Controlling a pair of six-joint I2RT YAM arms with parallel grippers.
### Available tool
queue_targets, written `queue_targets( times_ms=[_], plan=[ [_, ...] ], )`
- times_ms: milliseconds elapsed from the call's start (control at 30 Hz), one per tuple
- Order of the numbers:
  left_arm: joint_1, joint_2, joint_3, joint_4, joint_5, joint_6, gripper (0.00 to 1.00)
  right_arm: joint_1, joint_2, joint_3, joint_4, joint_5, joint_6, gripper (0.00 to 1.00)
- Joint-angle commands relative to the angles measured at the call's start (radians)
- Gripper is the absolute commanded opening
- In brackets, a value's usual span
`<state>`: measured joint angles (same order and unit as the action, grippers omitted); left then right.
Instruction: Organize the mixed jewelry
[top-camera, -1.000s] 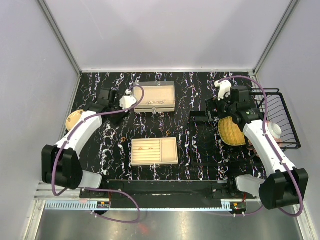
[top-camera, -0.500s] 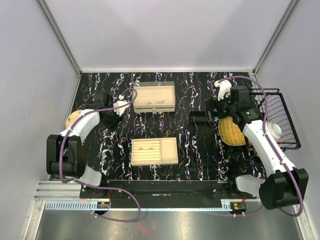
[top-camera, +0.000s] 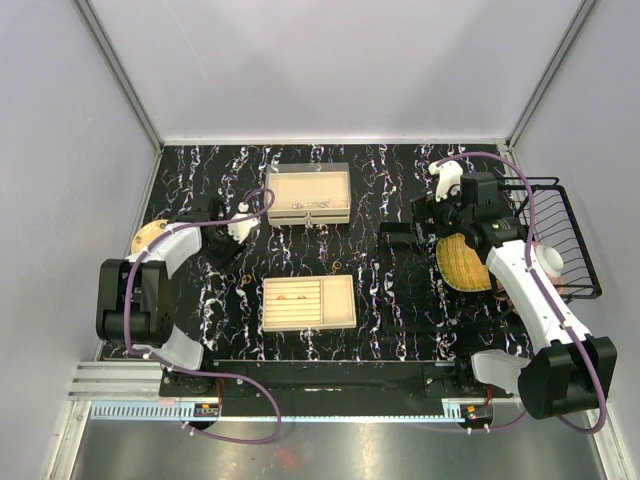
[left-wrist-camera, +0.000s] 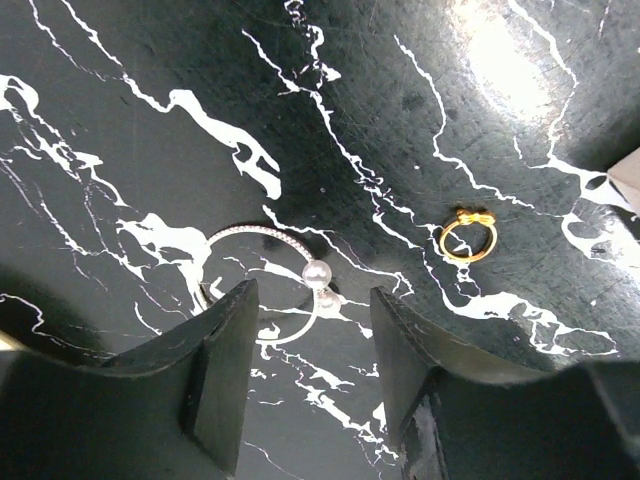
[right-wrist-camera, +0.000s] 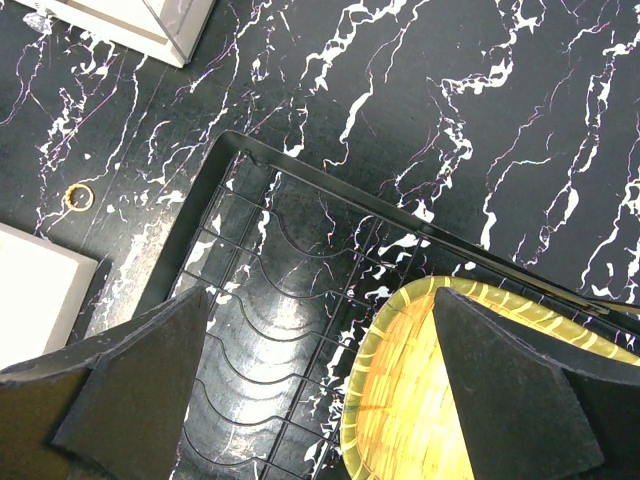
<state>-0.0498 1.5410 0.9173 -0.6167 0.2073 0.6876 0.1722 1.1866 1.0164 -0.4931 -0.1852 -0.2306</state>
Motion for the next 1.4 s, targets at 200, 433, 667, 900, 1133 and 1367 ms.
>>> queue_targets(
  times_ms=[200,433,667,900,1133,1367],
  plan=[
    [0.016,0.056,-0.008,0.06,0.027,0.024,0.49,0.007,-0.016,-0.001,0.027,-0.013,-0.006,1.0],
    [0.018,0.073,-0.017,0.054,0.034,0.039,0.32,0.007,-0.013,-0.002,0.027,-0.011,-0.009,1.0],
    [0.019,0.064,-0.028,0.023,0.052,0.059,0.04,0.007,-0.002,-0.002,0.028,-0.008,-0.012,1.0],
    [0.016,-0.022,0.021,-0.067,0.121,0.047,0.0,0.009,0.002,-0.001,0.028,-0.005,-0.01,1.0],
    [-0.079,-0.206,0.083,-0.192,0.167,0.024,0.0,0.007,0.008,-0.001,0.03,0.007,-0.012,1.0],
    [-0.358,-0.283,0.136,-0.209,0.135,-0.089,0.0,0.007,0.005,-0.001,0.039,0.039,-0.015,1.0]
  ],
)
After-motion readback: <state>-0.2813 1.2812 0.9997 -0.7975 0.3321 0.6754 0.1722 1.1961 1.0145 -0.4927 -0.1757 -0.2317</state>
